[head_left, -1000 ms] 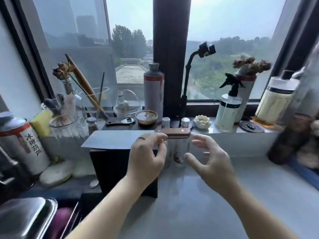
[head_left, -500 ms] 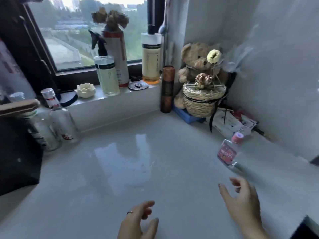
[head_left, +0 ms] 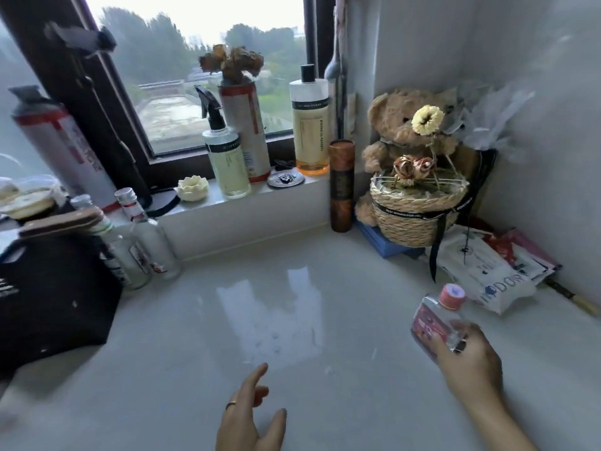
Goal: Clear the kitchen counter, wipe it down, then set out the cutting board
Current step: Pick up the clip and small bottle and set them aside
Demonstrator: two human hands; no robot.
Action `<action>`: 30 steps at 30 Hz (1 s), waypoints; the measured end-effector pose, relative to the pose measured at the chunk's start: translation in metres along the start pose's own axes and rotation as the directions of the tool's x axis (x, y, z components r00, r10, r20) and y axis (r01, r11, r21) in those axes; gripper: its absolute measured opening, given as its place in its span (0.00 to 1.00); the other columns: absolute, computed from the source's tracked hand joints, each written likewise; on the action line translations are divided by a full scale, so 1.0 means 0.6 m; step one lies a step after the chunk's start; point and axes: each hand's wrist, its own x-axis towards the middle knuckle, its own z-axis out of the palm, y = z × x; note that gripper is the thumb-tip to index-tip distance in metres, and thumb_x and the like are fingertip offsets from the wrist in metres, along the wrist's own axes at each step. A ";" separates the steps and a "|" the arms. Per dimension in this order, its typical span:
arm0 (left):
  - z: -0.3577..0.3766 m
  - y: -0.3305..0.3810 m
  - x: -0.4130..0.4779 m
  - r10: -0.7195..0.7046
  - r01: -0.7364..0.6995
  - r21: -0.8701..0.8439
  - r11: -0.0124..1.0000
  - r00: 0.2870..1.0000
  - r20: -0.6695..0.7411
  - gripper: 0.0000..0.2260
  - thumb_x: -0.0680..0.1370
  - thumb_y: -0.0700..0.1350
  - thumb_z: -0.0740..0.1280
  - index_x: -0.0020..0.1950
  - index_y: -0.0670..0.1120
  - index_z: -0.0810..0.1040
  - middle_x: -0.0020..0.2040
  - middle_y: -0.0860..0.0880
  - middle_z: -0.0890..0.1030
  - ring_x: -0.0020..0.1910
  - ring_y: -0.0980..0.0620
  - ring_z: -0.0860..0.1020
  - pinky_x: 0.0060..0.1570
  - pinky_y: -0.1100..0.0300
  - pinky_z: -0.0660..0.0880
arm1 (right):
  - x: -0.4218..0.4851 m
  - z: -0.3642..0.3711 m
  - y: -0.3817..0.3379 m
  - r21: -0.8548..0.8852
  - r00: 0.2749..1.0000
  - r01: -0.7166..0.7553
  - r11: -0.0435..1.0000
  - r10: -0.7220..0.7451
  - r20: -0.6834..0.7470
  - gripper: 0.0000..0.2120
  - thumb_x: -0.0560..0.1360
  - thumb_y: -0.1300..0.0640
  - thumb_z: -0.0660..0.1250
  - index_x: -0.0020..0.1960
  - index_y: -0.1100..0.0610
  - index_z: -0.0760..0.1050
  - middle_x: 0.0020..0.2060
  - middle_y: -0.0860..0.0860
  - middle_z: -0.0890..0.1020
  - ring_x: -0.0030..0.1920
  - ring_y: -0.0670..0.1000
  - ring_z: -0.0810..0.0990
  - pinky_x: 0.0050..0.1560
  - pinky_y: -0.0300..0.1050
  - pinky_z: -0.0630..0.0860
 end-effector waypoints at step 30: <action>-0.124 -0.134 0.226 -0.194 0.111 -0.294 0.949 0.943 -0.271 0.26 0.66 0.31 0.71 0.55 0.55 0.70 0.45 0.50 0.76 0.45 0.50 0.75 0.42 0.78 0.68 | -0.001 0.539 -0.402 0.258 0.589 0.302 0.918 -0.392 0.706 0.14 0.72 0.69 0.64 0.57 0.62 0.73 0.55 0.57 0.80 0.52 0.52 0.77 0.49 0.37 0.67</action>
